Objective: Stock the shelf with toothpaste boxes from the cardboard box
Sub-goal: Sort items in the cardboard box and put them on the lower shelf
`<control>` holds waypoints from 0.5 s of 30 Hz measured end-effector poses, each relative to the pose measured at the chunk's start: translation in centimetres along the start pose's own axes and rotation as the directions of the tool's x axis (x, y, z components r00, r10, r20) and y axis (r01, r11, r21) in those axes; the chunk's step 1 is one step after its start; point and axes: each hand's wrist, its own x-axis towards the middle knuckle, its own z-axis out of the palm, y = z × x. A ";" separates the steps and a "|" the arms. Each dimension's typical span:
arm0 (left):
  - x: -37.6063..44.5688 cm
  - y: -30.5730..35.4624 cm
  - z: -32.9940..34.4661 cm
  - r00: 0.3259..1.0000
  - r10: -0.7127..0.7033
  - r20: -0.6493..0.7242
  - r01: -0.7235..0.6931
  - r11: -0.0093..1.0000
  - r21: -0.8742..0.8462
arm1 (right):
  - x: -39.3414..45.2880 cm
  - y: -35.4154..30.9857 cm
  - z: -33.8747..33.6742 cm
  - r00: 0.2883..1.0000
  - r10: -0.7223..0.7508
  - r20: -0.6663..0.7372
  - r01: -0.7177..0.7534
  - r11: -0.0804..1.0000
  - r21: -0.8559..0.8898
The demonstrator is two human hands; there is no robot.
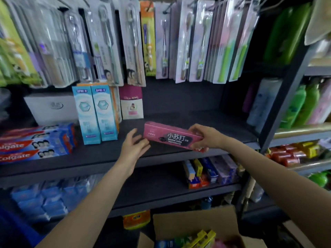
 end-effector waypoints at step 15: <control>14.5 -5.7 15.4 0.968 -0.062 0.242 -0.148 0.638 0.756 | 12.0 15.2 -6.8 0.876 0.203 -0.437 -0.440 0.709 -0.552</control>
